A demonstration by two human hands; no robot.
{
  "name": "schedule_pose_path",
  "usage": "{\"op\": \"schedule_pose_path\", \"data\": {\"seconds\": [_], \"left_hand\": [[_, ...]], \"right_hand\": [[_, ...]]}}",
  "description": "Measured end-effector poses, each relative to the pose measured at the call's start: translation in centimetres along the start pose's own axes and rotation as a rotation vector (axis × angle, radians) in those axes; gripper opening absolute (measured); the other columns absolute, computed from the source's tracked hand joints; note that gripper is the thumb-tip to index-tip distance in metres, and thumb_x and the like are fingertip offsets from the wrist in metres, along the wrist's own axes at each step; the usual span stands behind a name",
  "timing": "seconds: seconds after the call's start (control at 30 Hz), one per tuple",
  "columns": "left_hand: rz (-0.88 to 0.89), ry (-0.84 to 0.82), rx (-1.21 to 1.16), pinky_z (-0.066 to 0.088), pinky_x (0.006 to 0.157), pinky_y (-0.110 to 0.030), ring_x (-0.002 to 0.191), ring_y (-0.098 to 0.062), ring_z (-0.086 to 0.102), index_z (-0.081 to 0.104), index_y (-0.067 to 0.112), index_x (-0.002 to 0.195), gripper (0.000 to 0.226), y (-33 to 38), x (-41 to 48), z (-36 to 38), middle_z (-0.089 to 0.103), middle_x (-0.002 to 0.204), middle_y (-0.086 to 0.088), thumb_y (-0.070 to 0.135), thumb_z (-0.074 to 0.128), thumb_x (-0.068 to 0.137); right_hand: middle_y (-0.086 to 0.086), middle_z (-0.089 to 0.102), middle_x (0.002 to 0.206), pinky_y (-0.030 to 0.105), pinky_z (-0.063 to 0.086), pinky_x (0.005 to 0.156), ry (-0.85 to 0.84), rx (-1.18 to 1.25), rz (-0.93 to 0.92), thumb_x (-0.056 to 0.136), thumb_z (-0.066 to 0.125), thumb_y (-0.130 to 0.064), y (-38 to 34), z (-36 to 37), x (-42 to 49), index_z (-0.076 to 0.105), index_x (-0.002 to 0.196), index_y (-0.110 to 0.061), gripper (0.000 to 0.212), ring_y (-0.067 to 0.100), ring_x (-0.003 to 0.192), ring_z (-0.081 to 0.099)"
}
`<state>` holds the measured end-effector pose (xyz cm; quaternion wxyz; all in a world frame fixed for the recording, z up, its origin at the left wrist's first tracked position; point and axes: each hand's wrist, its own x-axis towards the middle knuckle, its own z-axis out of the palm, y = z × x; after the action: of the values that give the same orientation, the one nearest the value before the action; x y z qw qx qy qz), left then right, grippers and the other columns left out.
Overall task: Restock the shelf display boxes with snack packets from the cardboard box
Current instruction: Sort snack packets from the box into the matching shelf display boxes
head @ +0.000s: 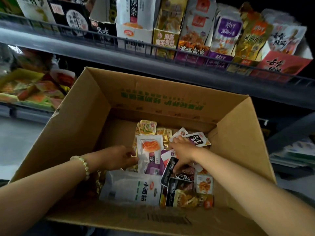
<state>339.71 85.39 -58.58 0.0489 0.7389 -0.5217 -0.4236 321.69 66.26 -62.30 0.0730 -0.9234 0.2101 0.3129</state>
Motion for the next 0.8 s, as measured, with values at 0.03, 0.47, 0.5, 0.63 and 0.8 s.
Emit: {"op": "schedule_pose_path", "data": {"seconds": [0.03, 0.47, 0.5, 0.63, 0.8], "left_hand": [[0.003, 0.006, -0.021, 0.053, 0.088, -0.032, 0.095, -0.010, 0.066, 0.061, 0.022, 0.118, 0.035, 0.2, 0.0, -0.1, 0.068, 0.109, 0.004, 0.046, 0.048, 0.096], [0.030, 0.197, -0.271, 0.045, 0.085, -0.019, 0.111, -0.013, 0.055, 0.051, 0.015, 0.132, 0.044, 3.0, -0.2, -1.8, 0.058, 0.124, -0.001, 0.039, 0.050, 0.095], [0.036, 0.217, -0.324, 0.044, 0.083, -0.017, 0.114, -0.013, 0.054, 0.048, 0.015, 0.135, 0.049, 3.4, -0.2, -2.1, 0.056, 0.126, -0.001, 0.040, 0.051, 0.094], [0.050, 0.237, -0.583, 0.052, 0.092, -0.030, 0.118, -0.015, 0.056, 0.041, 0.019, 0.139, 0.074, 4.2, -0.6, -2.9, 0.054, 0.132, 0.002, 0.051, 0.063, 0.077], [0.112, 0.146, -0.670, 0.057, 0.082, -0.025, 0.096, -0.011, 0.070, 0.052, 0.023, 0.126, 0.058, 6.2, -1.3, -4.6, 0.071, 0.111, 0.002, 0.037, 0.073, 0.074]], "right_hand": [[0.007, 0.027, 0.152, 0.039, 0.021, 0.113, 0.001, 0.002, -0.010, 0.066, 0.078, -0.056, -0.1, -0.1, 0.0, 0.030, 0.147, -0.020, 0.100, 0.029, 0.140, 0.020], [-0.002, 0.057, 0.084, 0.028, 0.035, 0.069, 0.026, 0.511, -0.160, 0.085, 0.069, -0.037, 0.8, -3.3, -1.1, 0.061, 0.087, -0.017, 0.022, 0.017, 0.080, 0.053], [0.003, 0.060, 0.087, 0.029, 0.036, 0.072, 0.077, 0.592, -0.171, 0.086, 0.068, -0.037, 0.9, -4.2, -1.5, 0.063, 0.088, -0.014, 0.023, 0.018, 0.081, 0.056], [0.010, 0.070, 0.103, 0.035, 0.051, 0.084, 0.295, 0.916, -0.198, 0.087, 0.068, -0.024, 0.8, -8.6, -3.7, 0.067, 0.106, -0.004, 0.028, 0.018, 0.095, 0.066], [0.012, 0.073, 0.101, 0.036, 0.056, 0.082, 0.435, 1.251, -0.191, 0.085, 0.069, -0.020, 0.6, -11.1, -6.3, 0.068, 0.109, -0.010, 0.026, 0.024, 0.091, 0.070]]}}
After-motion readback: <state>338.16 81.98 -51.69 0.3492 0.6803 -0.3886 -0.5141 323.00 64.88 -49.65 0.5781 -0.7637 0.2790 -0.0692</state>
